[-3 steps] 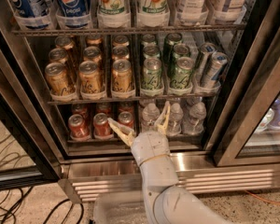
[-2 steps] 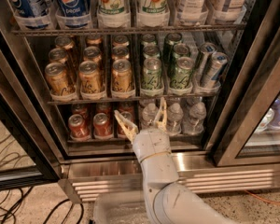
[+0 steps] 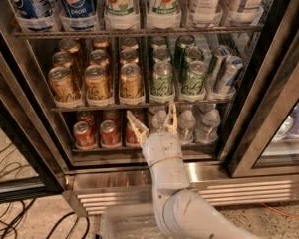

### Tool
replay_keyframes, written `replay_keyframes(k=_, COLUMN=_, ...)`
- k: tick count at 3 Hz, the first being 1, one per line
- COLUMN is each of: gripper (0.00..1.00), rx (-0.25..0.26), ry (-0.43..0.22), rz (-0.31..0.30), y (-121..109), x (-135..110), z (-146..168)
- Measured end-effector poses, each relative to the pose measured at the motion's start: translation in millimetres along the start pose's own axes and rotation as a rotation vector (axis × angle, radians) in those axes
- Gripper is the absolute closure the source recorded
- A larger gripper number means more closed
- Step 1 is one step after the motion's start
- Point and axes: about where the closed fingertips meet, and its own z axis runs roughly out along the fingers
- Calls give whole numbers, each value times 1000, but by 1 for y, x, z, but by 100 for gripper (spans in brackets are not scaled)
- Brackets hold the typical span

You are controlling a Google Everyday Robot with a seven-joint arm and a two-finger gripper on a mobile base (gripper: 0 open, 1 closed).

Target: Pick green can from middle shelf of fridge

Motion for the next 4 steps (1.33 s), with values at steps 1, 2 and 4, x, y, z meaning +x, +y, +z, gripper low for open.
replay_keyframes(k=1, gripper=51, rx=13, ry=-3, rz=1, y=-4, x=1, z=9)
replay_keyframes(k=2, gripper=52, rx=30, ry=-2, rz=-10, y=-10, x=3, z=19)
replay_keyframes(k=4, gripper=39, rx=65, ry=4, rz=-33, y=-19, x=4, z=32)
